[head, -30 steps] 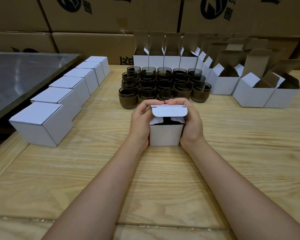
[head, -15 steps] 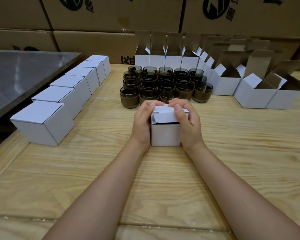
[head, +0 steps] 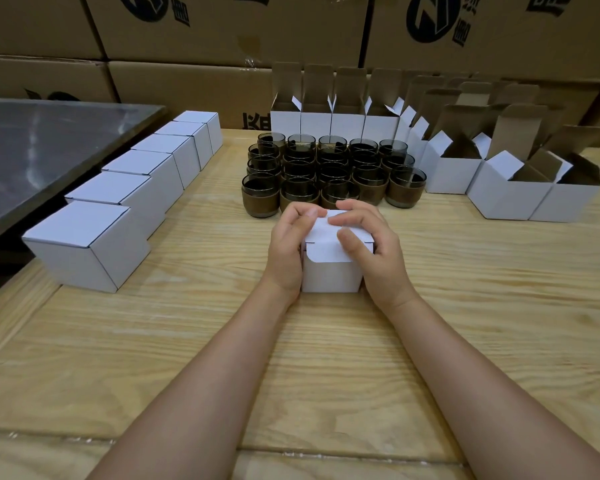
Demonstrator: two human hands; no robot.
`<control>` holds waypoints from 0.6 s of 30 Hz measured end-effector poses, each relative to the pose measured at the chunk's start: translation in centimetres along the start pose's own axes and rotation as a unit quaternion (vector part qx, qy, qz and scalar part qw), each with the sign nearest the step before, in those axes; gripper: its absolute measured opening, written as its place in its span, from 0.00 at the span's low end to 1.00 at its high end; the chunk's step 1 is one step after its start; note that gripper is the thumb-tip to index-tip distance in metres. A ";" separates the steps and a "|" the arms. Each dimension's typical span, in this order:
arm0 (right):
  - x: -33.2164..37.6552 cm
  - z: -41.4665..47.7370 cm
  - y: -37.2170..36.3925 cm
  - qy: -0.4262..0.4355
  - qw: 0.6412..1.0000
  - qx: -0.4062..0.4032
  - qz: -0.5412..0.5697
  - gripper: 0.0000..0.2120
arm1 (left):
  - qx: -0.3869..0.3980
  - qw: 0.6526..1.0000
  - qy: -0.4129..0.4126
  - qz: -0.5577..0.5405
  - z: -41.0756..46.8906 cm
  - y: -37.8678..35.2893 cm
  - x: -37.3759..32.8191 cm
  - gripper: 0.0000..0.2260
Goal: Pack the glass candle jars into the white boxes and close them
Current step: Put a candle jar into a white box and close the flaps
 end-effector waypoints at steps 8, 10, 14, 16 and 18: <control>0.5 0.5 -0.1 -0.023 0.999 -0.028 0.034 0.04 | -0.002 1.000 0.003 -0.002 0.0 -0.2 0.1 0.18; 0.5 0.4 0.0 -0.016 0.999 -0.025 0.030 0.05 | -0.001 1.000 -0.009 0.002 0.1 -0.1 0.1 0.16; 0.4 0.2 0.0 0.003 1.000 0.003 0.003 0.06 | 0.019 1.000 -0.012 -0.003 0.2 0.1 0.2 0.09; 0.3 0.1 -0.1 0.006 1.000 0.018 -0.003 0.06 | 0.015 1.000 -0.007 0.010 0.4 0.2 0.3 0.09; 0.2 0.1 -0.1 0.003 0.999 0.036 0.003 0.05 | 0.011 1.000 0.002 0.011 0.4 0.3 0.4 0.10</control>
Point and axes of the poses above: each hand's wrist, its own z-axis towards the middle knuckle, its own y-axis out of the back of the hand, x = y × z, the point moved 4 cm from there along z, towards the middle knuckle, and after that the axes turned 12 degrees about -x, right-handed, at the moved point
